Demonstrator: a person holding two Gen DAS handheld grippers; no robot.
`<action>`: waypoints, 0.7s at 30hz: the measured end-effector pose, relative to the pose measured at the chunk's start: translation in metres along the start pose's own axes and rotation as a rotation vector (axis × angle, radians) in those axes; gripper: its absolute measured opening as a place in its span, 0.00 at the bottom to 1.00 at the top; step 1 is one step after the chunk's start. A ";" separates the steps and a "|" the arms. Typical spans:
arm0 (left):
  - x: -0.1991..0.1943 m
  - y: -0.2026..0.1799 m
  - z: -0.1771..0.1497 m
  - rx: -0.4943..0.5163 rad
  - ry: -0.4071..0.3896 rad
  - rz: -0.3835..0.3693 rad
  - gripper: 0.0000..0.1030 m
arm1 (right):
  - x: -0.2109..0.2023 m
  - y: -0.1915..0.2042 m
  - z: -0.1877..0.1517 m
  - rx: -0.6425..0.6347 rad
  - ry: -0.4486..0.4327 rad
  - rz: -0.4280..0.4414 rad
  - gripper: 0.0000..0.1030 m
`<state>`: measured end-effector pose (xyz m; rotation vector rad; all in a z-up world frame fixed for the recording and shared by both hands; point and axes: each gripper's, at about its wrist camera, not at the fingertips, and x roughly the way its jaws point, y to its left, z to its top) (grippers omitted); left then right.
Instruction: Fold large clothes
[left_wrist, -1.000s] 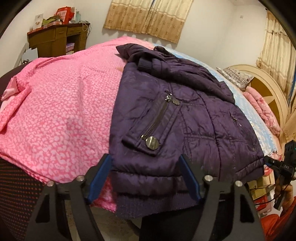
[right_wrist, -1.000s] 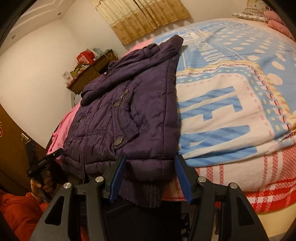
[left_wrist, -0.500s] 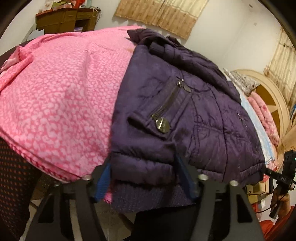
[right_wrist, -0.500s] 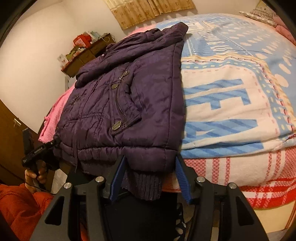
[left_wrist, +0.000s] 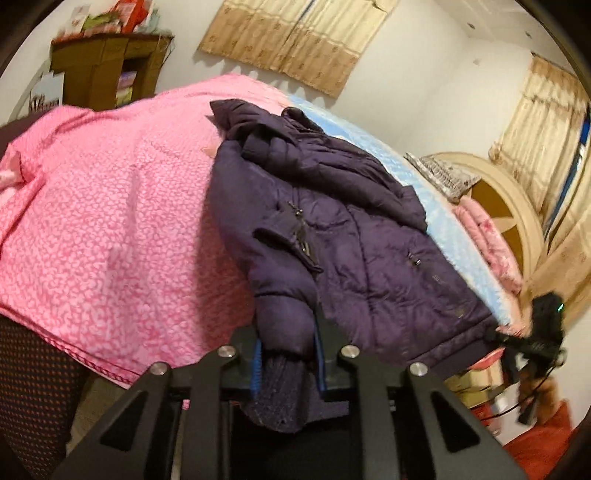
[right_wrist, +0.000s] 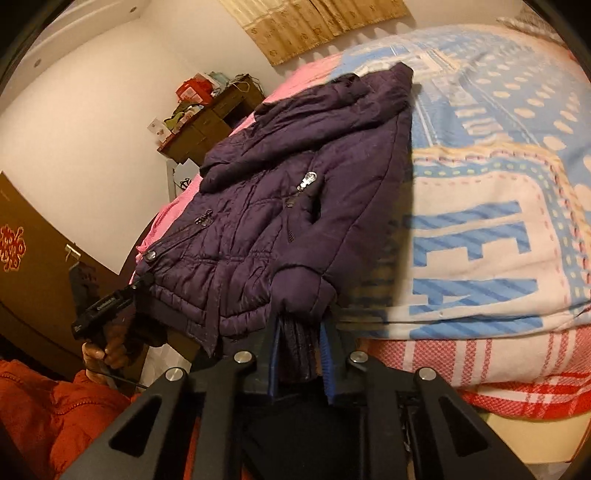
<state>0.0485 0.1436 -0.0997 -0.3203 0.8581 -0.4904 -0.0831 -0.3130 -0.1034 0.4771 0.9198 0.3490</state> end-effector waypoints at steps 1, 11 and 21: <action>-0.001 -0.002 0.003 -0.001 0.003 -0.006 0.20 | -0.002 -0.001 0.000 0.022 -0.012 0.028 0.17; -0.026 -0.032 0.092 -0.035 -0.065 -0.152 0.20 | -0.029 0.015 0.074 0.037 -0.192 0.261 0.14; 0.015 -0.065 0.210 -0.024 -0.136 -0.141 0.20 | -0.027 0.019 0.192 -0.004 -0.380 0.234 0.12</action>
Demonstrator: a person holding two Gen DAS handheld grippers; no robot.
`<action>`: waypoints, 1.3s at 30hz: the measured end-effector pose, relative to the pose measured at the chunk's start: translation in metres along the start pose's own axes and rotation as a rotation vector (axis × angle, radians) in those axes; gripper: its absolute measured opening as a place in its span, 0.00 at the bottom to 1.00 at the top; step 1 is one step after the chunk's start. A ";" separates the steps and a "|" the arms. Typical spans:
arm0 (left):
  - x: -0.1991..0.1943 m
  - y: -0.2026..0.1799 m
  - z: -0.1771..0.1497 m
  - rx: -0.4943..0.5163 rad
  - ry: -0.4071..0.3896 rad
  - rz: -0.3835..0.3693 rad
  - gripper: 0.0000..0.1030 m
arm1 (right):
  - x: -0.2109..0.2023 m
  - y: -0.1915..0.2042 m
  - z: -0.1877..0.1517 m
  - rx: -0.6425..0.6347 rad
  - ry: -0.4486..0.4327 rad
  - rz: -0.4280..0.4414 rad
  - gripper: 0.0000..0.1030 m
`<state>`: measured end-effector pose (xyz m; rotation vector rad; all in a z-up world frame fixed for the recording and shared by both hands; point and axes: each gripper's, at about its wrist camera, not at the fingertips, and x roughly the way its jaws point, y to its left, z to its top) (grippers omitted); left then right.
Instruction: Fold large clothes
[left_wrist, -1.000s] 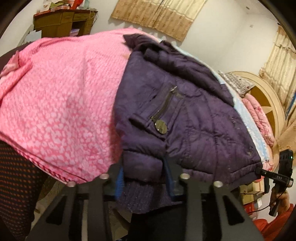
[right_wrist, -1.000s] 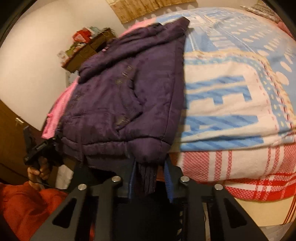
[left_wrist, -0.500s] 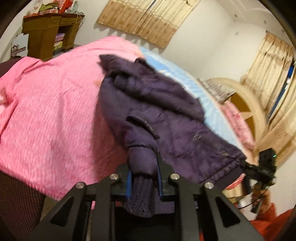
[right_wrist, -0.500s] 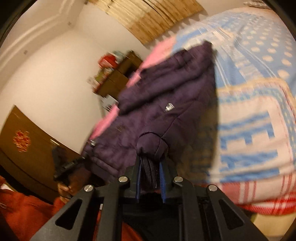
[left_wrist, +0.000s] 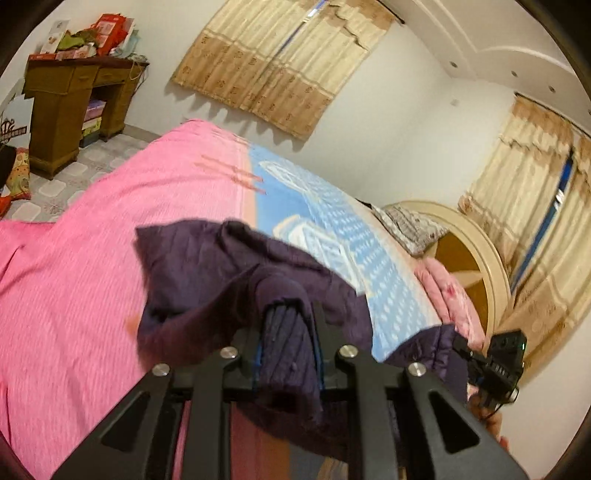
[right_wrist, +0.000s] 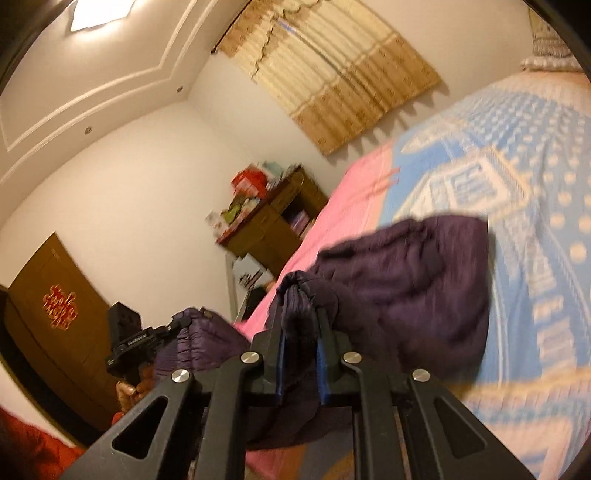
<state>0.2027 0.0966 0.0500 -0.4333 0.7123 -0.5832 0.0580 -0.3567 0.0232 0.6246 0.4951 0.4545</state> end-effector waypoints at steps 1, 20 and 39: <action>0.009 0.001 0.011 -0.010 -0.003 0.004 0.20 | 0.007 -0.003 0.012 0.004 -0.014 -0.008 0.12; 0.255 0.135 0.068 -0.244 0.038 0.448 0.89 | 0.232 -0.174 0.097 -0.061 -0.045 -0.640 0.21; 0.182 0.082 0.040 0.184 0.073 0.691 0.90 | 0.203 -0.051 0.049 -0.292 0.022 -0.348 0.30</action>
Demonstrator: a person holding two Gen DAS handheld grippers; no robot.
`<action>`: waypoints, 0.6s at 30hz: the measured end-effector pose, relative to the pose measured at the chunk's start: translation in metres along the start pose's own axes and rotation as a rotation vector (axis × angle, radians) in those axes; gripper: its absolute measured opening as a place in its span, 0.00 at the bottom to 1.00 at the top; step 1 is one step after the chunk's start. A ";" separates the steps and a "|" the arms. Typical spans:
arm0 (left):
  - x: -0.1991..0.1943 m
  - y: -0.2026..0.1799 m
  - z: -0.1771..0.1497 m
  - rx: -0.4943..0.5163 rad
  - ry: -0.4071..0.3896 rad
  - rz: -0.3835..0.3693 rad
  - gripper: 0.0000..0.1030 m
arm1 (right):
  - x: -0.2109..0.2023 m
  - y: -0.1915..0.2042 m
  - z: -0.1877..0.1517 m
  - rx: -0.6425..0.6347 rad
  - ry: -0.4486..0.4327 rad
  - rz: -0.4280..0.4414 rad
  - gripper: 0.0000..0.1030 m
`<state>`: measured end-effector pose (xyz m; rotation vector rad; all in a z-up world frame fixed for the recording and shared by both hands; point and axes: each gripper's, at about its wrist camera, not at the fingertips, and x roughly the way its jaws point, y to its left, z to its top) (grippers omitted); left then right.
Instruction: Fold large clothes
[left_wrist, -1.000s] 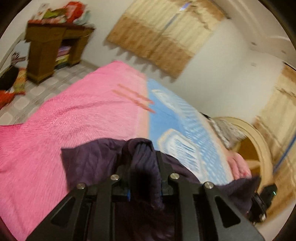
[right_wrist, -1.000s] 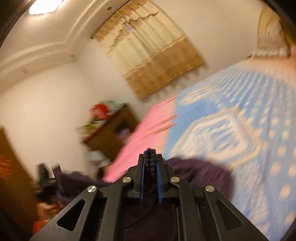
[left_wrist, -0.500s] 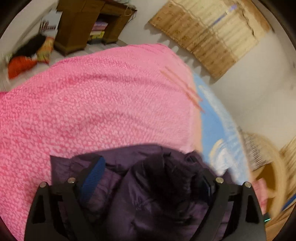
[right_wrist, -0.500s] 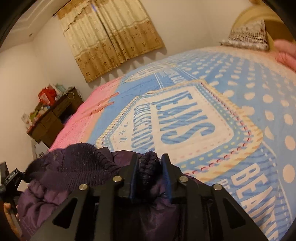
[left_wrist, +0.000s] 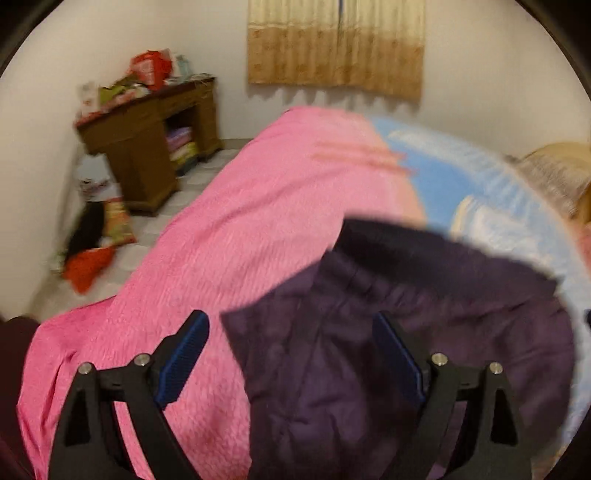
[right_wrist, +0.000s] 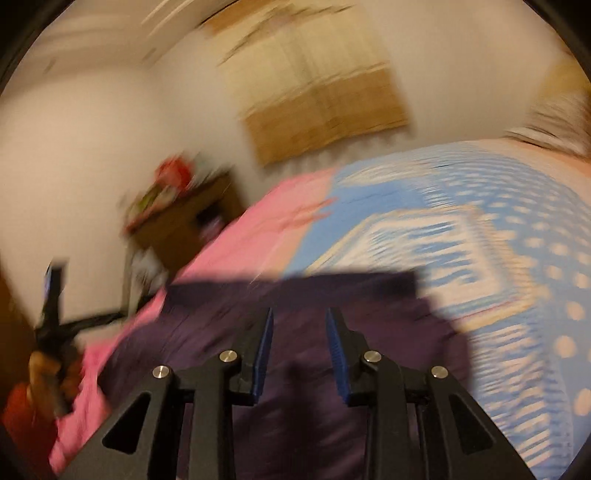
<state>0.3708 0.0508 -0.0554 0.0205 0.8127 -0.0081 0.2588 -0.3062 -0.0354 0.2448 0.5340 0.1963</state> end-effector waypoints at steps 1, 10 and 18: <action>0.014 -0.002 -0.014 -0.025 0.047 0.033 0.90 | 0.006 0.013 -0.006 -0.035 0.020 0.011 0.30; 0.033 0.044 -0.067 -0.312 0.025 -0.048 1.00 | 0.091 0.053 -0.054 -0.273 0.236 -0.006 0.31; -0.043 0.003 -0.022 -0.129 -0.142 -0.001 0.94 | 0.038 0.035 -0.031 -0.138 0.104 0.056 0.31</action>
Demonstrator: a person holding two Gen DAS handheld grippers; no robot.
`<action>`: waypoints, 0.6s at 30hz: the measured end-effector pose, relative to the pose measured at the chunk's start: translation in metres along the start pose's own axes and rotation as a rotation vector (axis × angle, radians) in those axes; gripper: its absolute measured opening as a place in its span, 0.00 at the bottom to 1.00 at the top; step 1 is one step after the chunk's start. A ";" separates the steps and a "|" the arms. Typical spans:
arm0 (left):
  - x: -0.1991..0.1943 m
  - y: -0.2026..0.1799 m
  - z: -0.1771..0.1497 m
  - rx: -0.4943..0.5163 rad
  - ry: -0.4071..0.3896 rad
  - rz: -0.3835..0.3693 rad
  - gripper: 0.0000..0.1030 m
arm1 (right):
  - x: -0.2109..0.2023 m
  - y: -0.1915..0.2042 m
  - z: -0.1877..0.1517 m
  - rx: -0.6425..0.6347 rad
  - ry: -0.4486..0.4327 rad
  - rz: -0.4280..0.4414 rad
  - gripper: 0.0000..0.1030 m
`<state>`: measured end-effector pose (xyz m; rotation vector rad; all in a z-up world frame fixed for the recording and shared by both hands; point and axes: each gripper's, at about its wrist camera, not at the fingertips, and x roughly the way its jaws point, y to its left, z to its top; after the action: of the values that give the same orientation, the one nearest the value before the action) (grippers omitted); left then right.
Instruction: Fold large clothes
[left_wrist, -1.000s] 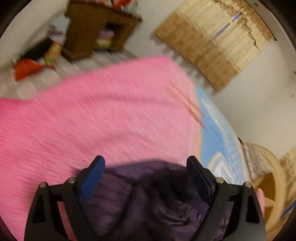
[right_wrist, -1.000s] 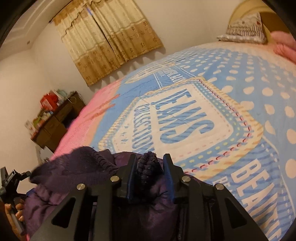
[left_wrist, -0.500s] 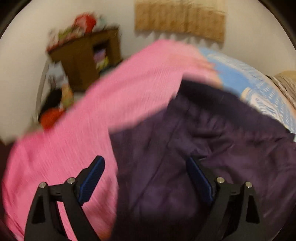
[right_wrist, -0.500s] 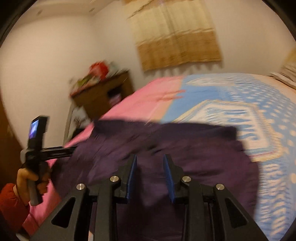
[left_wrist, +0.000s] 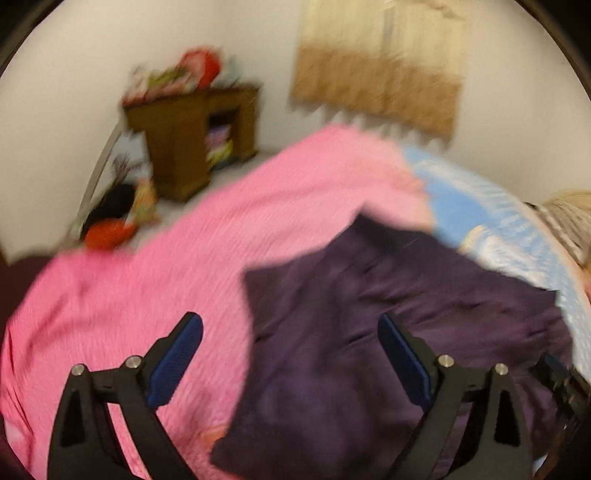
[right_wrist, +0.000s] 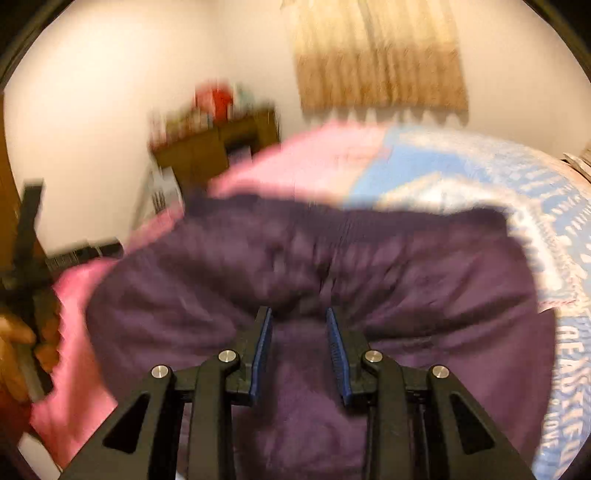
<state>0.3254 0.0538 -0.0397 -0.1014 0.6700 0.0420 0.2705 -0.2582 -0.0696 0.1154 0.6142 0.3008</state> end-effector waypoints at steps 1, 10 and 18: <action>-0.004 -0.011 0.009 0.037 -0.023 -0.007 0.95 | -0.013 -0.006 0.007 0.027 -0.051 -0.003 0.31; 0.092 -0.117 0.039 0.235 0.075 -0.010 0.95 | 0.032 -0.099 0.026 0.136 0.098 -0.238 0.31; 0.143 -0.071 0.025 -0.008 0.165 -0.086 0.96 | 0.028 -0.149 -0.002 0.355 0.017 -0.027 0.30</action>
<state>0.4579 -0.0136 -0.1030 -0.1422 0.8295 -0.0472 0.3272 -0.3909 -0.1150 0.4454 0.6817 0.1648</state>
